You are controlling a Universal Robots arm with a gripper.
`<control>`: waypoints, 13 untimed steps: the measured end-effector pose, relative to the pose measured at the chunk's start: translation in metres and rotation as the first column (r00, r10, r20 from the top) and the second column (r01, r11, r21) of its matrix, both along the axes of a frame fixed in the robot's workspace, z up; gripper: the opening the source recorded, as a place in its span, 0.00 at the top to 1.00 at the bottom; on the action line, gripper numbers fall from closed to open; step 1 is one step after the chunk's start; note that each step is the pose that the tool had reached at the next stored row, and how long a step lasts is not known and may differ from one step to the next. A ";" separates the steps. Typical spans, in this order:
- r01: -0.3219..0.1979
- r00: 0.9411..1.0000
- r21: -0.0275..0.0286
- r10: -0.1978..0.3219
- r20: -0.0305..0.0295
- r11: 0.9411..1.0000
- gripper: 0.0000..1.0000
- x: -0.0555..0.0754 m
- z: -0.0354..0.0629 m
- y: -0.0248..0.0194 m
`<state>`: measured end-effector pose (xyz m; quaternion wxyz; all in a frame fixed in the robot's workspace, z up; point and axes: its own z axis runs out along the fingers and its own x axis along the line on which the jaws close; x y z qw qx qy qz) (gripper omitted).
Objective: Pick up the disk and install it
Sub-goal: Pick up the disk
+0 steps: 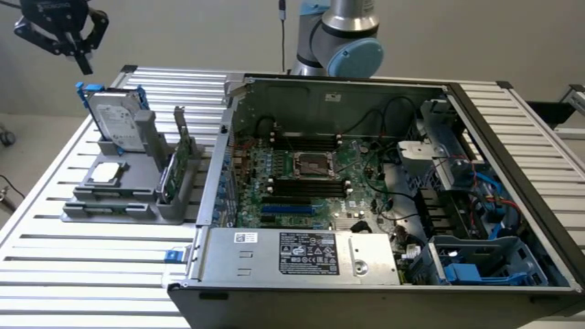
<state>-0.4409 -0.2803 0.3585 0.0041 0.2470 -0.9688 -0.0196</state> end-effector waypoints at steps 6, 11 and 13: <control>-0.108 0.994 0.000 0.108 0.000 0.994 0.89 0.000 0.0000 0.0001; -0.199 0.980 0.000 0.199 0.000 0.980 0.89 0.000 0.0000 0.0000; -0.234 0.972 0.000 0.234 0.000 0.972 0.89 0.000 0.0000 0.0000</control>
